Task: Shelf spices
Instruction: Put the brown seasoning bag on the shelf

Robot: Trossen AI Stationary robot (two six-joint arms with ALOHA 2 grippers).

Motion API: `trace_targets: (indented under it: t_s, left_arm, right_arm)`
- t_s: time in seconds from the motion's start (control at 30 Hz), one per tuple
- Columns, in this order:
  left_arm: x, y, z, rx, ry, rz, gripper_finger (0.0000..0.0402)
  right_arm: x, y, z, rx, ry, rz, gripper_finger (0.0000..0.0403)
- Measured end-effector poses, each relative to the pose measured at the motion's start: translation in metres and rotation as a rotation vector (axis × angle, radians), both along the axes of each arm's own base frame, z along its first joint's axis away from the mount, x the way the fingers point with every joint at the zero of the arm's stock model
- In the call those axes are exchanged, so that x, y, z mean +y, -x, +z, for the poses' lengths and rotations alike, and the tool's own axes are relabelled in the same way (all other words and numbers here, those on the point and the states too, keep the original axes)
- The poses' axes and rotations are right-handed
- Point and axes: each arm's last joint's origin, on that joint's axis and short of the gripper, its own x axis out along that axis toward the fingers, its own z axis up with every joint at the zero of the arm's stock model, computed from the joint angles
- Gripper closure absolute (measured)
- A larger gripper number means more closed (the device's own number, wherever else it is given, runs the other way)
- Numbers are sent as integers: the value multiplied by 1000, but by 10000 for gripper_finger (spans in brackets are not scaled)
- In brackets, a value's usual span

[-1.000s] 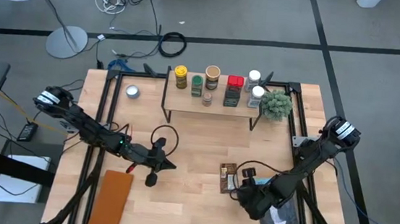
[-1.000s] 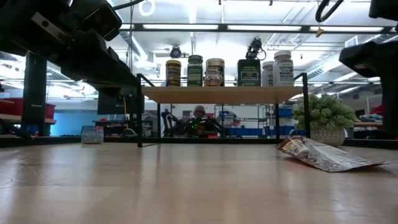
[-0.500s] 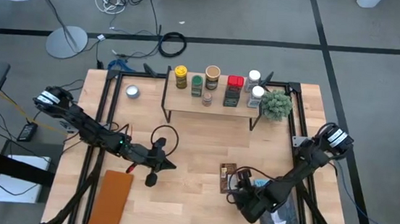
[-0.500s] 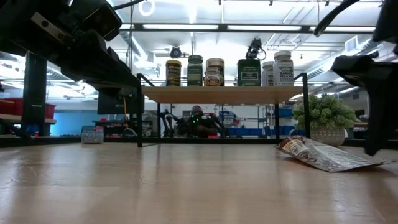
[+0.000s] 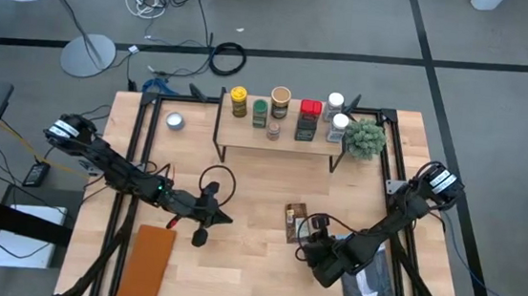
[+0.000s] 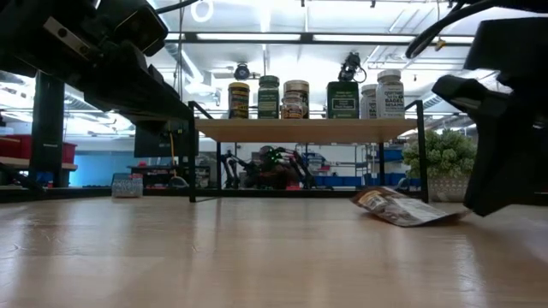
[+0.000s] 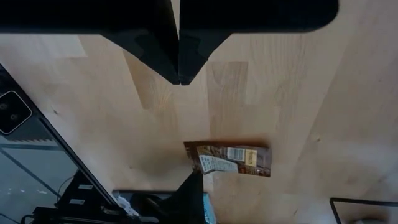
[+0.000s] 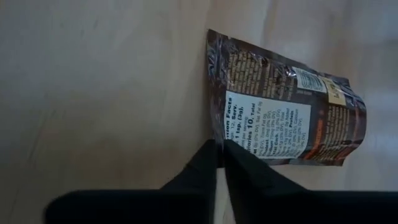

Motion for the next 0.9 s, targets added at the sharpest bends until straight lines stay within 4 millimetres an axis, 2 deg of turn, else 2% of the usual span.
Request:
trace_targets:
  t_s: [0.1, 0.4, 0.9]
  left_arm:
    - [0, 0, 0, 0, 0, 0, 396]
    - [0, 0, 0, -1, 0, 0, 396]
    - [0, -3, 8, -82, 31, 27, 396]
  right_arm:
    - [-2, -2, 0, -1, -1, -9, 397]
    - [-2, -5, 4, -57, 8, -56, 399]
    - [18, -33, 64, -235, 39, -107, 402]
